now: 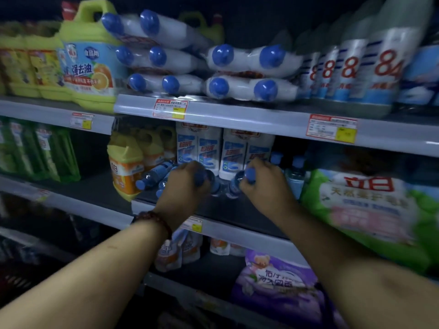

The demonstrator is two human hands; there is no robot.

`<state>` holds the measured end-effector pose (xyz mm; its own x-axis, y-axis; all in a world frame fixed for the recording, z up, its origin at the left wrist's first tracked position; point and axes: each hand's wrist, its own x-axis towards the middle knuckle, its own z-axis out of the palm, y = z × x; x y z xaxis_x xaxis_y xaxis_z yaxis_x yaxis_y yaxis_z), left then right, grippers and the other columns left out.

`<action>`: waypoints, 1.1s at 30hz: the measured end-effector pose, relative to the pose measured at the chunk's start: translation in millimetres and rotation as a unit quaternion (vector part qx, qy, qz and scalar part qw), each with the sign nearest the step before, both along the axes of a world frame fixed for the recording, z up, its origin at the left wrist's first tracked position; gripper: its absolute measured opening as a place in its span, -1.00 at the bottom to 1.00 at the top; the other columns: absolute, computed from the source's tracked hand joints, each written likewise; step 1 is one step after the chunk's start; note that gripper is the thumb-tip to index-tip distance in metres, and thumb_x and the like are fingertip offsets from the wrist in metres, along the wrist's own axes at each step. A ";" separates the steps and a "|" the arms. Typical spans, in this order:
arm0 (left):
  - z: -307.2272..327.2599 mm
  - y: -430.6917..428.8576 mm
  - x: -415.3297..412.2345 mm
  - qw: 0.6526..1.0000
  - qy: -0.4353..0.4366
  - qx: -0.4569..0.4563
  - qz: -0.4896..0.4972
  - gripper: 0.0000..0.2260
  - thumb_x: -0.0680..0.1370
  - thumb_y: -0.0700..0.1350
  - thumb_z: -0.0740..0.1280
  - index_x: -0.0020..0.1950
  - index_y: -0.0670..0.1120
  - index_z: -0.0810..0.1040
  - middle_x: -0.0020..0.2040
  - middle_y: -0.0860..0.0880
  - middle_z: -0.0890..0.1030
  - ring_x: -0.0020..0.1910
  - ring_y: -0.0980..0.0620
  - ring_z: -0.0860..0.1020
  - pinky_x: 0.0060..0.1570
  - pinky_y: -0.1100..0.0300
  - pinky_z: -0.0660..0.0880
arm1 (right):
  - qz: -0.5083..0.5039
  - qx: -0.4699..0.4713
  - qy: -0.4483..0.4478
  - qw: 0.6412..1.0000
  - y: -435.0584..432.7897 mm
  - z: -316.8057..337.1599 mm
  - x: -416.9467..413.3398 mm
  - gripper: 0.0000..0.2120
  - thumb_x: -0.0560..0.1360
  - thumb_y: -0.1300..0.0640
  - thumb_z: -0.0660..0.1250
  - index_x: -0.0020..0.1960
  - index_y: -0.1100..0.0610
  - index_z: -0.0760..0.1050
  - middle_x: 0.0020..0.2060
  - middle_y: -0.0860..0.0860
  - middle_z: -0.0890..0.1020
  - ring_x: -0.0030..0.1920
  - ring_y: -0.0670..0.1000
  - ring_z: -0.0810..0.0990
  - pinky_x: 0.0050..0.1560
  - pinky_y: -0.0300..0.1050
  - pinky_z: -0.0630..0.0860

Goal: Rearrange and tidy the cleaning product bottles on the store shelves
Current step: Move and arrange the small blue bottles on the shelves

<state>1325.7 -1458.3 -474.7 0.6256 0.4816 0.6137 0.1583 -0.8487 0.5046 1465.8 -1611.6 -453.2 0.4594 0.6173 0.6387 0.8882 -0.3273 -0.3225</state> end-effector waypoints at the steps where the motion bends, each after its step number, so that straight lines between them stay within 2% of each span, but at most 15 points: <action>1: 6.6 -5.2 -1.1 1.000 0.003 0.021 -0.001 -0.93 0.53 -0.17 0.39 -0.11 -0.11 0.52 -0.14 -0.09 0.55 -0.18 -0.13 0.55 -0.25 0.09 0.35 | 0.004 0.006 -0.007 1.000 -7.9 6.2 0.2 -0.87 0.47 0.21 0.33 -0.06 0.27 0.49 -0.15 0.22 0.58 -0.15 0.22 0.56 -0.17 0.04 0.52; 4: 26.4 -28.9 -0.4 0.998 -0.026 0.051 0.011 -0.93 0.53 -0.19 0.41 -0.04 -0.18 0.63 -0.04 -0.16 0.57 -0.09 -0.09 0.52 -0.18 0.19 0.25 | 0.006 0.016 -0.019 1.000 -33.5 21.1 1.7 -0.89 0.45 0.19 0.32 -0.11 0.24 0.55 -0.18 0.18 0.59 -0.18 0.17 0.56 -0.17 0.04 0.54; 6: 37.6 -47.5 5.0 0.997 -0.034 0.062 0.011 -0.85 0.55 -0.17 0.40 0.05 -0.22 0.65 0.01 -0.20 0.61 -0.07 -0.10 0.52 -0.14 0.18 0.31 | 0.001 0.021 -0.020 1.000 -51.1 28.3 4.4 -0.90 0.43 0.18 0.33 -0.17 0.23 0.55 -0.22 0.16 0.59 -0.21 0.15 0.55 -0.18 0.04 0.54; 9: 46.1 -70.0 21.1 0.998 -0.028 0.059 -0.013 -0.78 0.57 -0.12 0.41 0.17 -0.17 0.61 0.06 -0.17 0.65 -0.09 -0.11 0.59 -0.07 0.09 0.50 | -0.010 0.023 -0.031 0.999 -75.8 36.9 11.7 -0.90 0.45 0.21 0.35 -0.12 0.24 0.59 -0.20 0.18 0.64 -0.17 0.17 0.59 -0.15 -0.04 0.50; 12: 47.2 -89.7 40.4 0.998 -0.026 0.047 -0.039 -0.79 0.56 -0.12 0.43 0.15 -0.17 0.61 0.05 -0.16 0.66 -0.06 -0.13 0.62 -0.04 0.00 0.56 | -0.023 0.027 -0.038 0.999 -98.6 41.1 22.6 -0.93 0.47 0.22 0.37 -0.05 0.20 0.54 -0.21 0.15 0.63 -0.21 0.12 0.57 -0.21 -0.06 0.45; 14: 47.5 -98.6 54.4 0.997 -0.026 0.053 -0.051 -0.85 0.55 -0.15 0.43 0.09 -0.15 0.62 0.02 -0.14 0.67 -0.05 -0.10 0.62 -0.04 0.03 0.56 | -0.025 0.036 -0.030 0.999 -110.0 42.0 31.7 -0.93 0.48 0.23 0.38 -0.06 0.18 0.51 -0.24 0.11 0.61 -0.23 0.09 0.56 -0.23 -0.09 0.41; 18: 49.7 -109.7 78.9 0.995 -0.012 0.067 -0.072 -0.87 0.56 -0.16 0.42 0.07 -0.18 0.65 0.00 -0.14 0.68 -0.03 -0.09 0.63 -0.01 0.06 0.56 | -0.019 0.021 -0.022 0.999 -115.9 40.1 43.4 -0.90 0.51 0.20 0.37 -0.01 0.15 0.48 -0.26 0.11 0.60 -0.23 0.15 0.59 -0.20 -0.01 0.52; 21: 50.7 -112.8 88.8 0.995 -0.004 0.072 -0.075 -0.88 0.56 -0.17 0.42 0.04 -0.20 0.66 -0.03 -0.16 0.69 -0.06 -0.12 0.63 -0.03 0.06 0.55 | -0.017 0.009 -0.023 1.000 -111.5 34.5 47.8 -0.91 0.54 0.21 0.32 0.03 0.17 0.46 -0.31 0.10 0.54 -0.26 0.16 0.56 -0.25 -0.02 0.47; 24: 53.0 -112.3 91.2 0.996 -0.004 0.063 -0.066 -0.85 0.55 -0.15 0.43 0.07 -0.18 0.66 0.00 -0.14 0.69 -0.06 -0.10 0.64 -0.05 0.19 0.50 | -0.025 0.000 -0.009 1.000 -110.4 33.0 53.8 -0.88 0.56 0.20 0.28 0.09 0.17 0.48 -0.26 0.15 0.61 -0.25 0.16 0.59 -0.26 -0.04 0.49; 27: 53.6 -109.7 91.0 0.996 0.008 0.061 -0.071 -0.82 0.54 -0.14 0.44 0.13 -0.14 0.64 0.03 -0.13 0.68 -0.07 -0.07 0.62 -0.09 0.24 0.43 | -0.022 -0.008 0.015 1.000 -113.2 32.8 56.5 -0.82 0.54 0.22 0.31 0.14 0.17 0.51 -0.18 0.16 0.66 -0.17 0.15 0.63 -0.13 0.02 0.59; 30: 50.4 -107.2 88.9 0.995 0.030 0.058 -0.077 -0.74 0.54 -0.12 0.42 0.23 -0.09 0.59 0.08 -0.12 0.68 -0.15 0.00 0.60 -0.08 0.25 0.44 | -0.018 -0.022 0.029 0.999 -116.1 31.4 52.7 -0.76 0.51 0.24 0.33 0.18 0.16 0.49 -0.14 0.15 0.65 -0.14 0.14 0.61 -0.07 0.06 0.59; 33: 47.7 -108.8 82.6 0.994 0.039 0.060 -0.084 -0.67 0.57 -0.11 0.38 0.34 -0.09 0.53 0.14 -0.12 0.66 -0.08 -0.03 0.63 -0.07 0.29 0.41 | -0.033 -0.038 0.022 0.999 -119.1 30.1 44.5 -0.66 0.52 0.20 0.34 0.28 0.13 0.44 0.00 0.17 0.60 -0.04 0.17 0.60 -0.02 0.05 0.58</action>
